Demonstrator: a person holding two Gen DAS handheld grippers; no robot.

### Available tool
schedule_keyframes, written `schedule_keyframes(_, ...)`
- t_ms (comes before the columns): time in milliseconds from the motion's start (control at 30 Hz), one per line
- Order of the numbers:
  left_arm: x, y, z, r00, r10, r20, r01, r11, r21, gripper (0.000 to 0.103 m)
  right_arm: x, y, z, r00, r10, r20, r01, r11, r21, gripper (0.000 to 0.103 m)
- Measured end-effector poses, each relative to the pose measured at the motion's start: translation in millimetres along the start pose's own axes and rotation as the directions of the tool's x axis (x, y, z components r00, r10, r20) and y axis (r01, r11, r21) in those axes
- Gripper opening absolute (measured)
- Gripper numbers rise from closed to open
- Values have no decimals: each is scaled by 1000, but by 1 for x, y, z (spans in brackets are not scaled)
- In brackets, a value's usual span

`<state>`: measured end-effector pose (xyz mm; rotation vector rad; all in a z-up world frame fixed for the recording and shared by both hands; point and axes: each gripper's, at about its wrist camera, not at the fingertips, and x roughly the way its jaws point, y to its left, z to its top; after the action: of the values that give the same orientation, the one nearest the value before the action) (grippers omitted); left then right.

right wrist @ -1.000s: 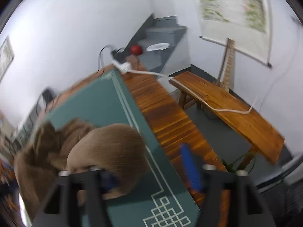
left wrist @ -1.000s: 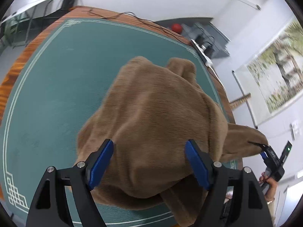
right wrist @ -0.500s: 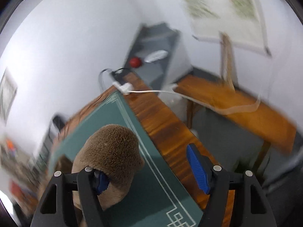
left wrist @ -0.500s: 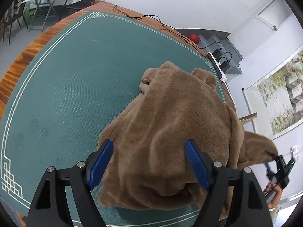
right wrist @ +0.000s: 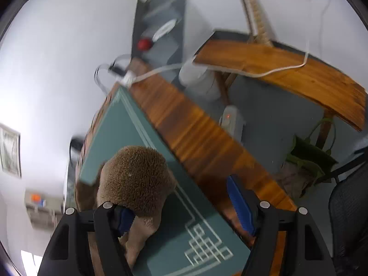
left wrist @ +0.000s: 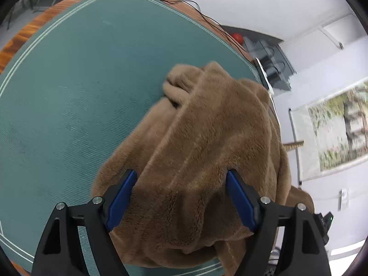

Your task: Fold clothes

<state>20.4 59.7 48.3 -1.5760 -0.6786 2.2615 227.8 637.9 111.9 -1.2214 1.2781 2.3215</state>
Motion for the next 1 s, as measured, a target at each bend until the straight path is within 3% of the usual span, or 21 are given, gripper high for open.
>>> schedule_keyframes(133, 3, -28, -14, 999, 18, -30, -14, 989, 145, 82, 2, -24, -5, 998, 27, -57, -22, 996, 81, 74)
schedule_keyframes(233, 2, -42, -32, 998, 30, -59, -15, 970, 243, 82, -2, -43, -8, 995, -32, -91, 43, 992, 119, 74)
schedule_keyframes(367, 5, -55, -68, 989, 30, -147, 27, 929, 369, 82, -36, -55, -3, 983, -184, 6, 182, 975, 128, 74)
schedule_keyframes(467, 16, -65, -99, 966, 32, -256, 87, 893, 441, 82, -65, -34, 6, 943, -292, 161, 286, 956, 64, 75)
schedule_keyframes(533, 23, -72, -119, 956, 71, -286, 85, 863, 498, 82, -66, -4, 8, 948, -243, 205, 254, 967, -29, 80)
schedule_keyframes(600, 26, -77, -131, 955, 96, -281, 74, 840, 537, 82, -51, 31, 5, 970, -158, 188, 183, 975, -128, 81)
schedule_keyframes(700, 20, -80, -128, 963, 72, -258, 75, 851, 519, 82, -7, 89, -12, 996, -21, 87, 45, 957, -285, 81)
schedule_keyframes(767, 9, -75, -123, 969, 29, -244, 92, 877, 471, 82, 27, 131, -28, 999, 49, -14, -51, 926, -374, 81)
schedule_keyframes(833, -9, -65, -119, 978, -2, -210, 95, 896, 434, 82, 62, 180, -49, 985, 105, -137, -158, 869, -469, 81)
schedule_keyframes(900, -29, -58, -116, 988, -11, -155, 75, 909, 409, 82, 90, 229, -77, 969, 117, -219, -227, 776, -589, 81)
schedule_keyframes(967, -52, -48, -110, 996, -19, -88, 51, 926, 374, 83, 115, 269, -99, 958, 110, -266, -266, 693, -670, 81)
schedule_keyframes(1000, -63, -43, -107, 998, -23, -54, 40, 935, 353, 83, 129, 283, -107, 952, 102, -289, -279, 675, -683, 81)
